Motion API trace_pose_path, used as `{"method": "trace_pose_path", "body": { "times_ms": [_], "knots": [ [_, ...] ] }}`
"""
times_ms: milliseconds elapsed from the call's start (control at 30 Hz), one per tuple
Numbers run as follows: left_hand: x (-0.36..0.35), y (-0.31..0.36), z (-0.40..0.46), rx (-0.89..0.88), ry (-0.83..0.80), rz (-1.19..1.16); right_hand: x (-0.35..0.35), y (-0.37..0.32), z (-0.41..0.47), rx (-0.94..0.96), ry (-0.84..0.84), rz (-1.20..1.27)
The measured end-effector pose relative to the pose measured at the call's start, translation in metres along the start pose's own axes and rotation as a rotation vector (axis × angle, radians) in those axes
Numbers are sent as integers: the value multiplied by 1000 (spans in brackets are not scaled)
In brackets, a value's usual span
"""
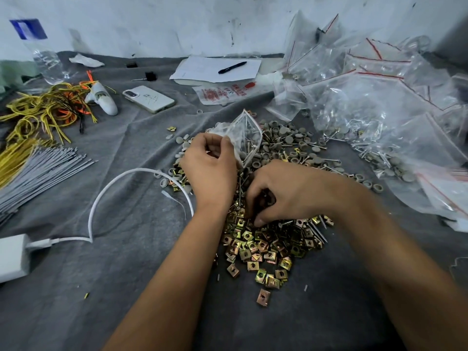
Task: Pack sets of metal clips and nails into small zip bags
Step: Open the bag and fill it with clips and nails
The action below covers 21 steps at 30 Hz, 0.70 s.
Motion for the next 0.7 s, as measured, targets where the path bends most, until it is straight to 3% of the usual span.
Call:
{"method": "trace_pose_path", "body": {
  "times_ms": [200, 400, 700],
  "knots": [
    [3, 19, -7, -174, -40, 59, 2, 0, -6, 45, 59, 125],
    [10, 24, -6, -243, -76, 85, 29, 17, -10, 69, 302, 522],
    [17, 18, 0, -251, -84, 78, 22, 24, -4, 28, 345, 278]
  ]
}}
Point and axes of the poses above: each hand's wrist, its own z-axis towards the middle knuckle, its own x-axis out of the back of the hand, y = z × x, the point moved 10 cm from there along z, towards the middle knuckle, and after that the axes turned 4 degrees about y, right-handed, at the moved point
